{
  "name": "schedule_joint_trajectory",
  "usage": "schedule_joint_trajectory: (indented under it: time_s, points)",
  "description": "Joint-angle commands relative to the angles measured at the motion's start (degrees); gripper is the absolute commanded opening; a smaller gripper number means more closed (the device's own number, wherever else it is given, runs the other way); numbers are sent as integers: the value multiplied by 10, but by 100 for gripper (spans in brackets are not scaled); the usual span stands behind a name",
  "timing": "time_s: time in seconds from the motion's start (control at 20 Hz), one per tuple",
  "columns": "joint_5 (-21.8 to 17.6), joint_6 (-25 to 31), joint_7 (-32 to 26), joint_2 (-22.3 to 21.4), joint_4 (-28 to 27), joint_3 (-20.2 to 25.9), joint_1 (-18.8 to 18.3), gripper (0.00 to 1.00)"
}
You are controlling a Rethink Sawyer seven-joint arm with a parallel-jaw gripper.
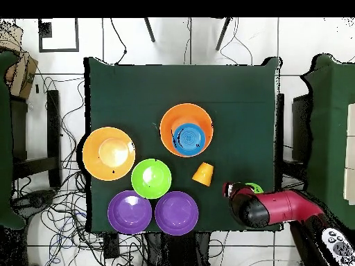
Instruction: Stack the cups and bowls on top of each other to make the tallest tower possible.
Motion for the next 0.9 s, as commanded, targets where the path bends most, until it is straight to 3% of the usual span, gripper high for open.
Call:
schedule_joint_trajectory:
  time_s: [0.05, 0.9]
  points:
    - [-53, -35, -59, 34, -45, 20, 0, 100]
    - [-6, 15, -115, -39, 16, 59, -43, 100]
